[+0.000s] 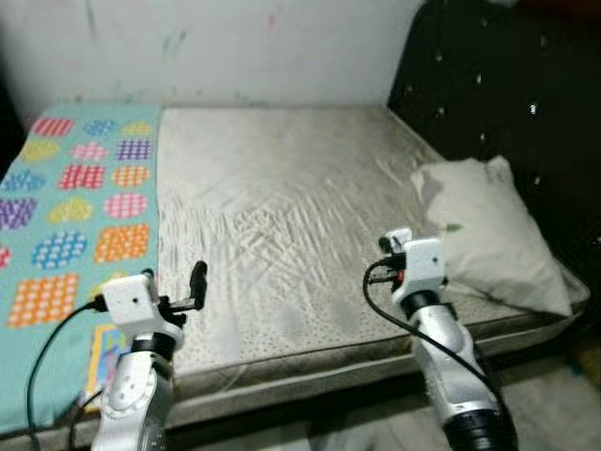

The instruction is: Clean up the room

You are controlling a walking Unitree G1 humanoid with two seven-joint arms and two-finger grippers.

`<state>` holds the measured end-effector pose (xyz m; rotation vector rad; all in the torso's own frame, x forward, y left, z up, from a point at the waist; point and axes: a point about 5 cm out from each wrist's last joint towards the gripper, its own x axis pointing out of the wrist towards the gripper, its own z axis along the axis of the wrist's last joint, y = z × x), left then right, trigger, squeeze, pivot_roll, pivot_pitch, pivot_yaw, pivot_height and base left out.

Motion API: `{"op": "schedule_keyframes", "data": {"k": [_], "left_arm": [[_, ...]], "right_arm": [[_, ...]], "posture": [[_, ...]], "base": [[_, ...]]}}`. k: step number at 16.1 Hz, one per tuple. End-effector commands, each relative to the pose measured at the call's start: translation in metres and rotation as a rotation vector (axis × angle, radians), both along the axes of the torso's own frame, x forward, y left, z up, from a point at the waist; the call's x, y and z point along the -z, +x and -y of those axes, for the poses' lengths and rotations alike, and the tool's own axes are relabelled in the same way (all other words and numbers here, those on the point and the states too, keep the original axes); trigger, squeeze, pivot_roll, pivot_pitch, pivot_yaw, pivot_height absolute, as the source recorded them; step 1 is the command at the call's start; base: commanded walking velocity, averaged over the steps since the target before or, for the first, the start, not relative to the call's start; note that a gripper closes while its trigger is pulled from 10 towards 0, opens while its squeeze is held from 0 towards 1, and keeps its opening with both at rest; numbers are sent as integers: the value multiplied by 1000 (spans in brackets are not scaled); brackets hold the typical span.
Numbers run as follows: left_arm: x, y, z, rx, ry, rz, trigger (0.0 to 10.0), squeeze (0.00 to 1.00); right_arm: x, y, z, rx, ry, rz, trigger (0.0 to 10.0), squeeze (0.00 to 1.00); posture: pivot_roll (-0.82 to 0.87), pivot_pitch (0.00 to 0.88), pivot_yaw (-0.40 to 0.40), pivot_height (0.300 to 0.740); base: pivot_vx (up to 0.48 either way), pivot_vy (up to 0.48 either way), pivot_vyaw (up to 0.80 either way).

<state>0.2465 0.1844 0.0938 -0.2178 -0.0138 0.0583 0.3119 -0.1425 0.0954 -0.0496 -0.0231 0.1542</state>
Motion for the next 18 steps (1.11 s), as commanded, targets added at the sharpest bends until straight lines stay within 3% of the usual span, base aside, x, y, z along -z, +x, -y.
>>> {"op": "schedule_keyframes", "data": {"k": [1, 18], "left_arm": [[-3, -1, 0, 7, 6, 13, 10000, 0], [-3, -1, 1, 30, 0, 15, 10000, 0]], "right_arm": [[-4, 2, 3, 8, -7, 10, 10000, 0], [-4, 3, 4, 14, -8, 10, 10000, 0]], "posture": [[7, 0, -86, 740], [7, 0, -83, 740]], "base": [[0, 0, 0], [295, 0, 0]]}}
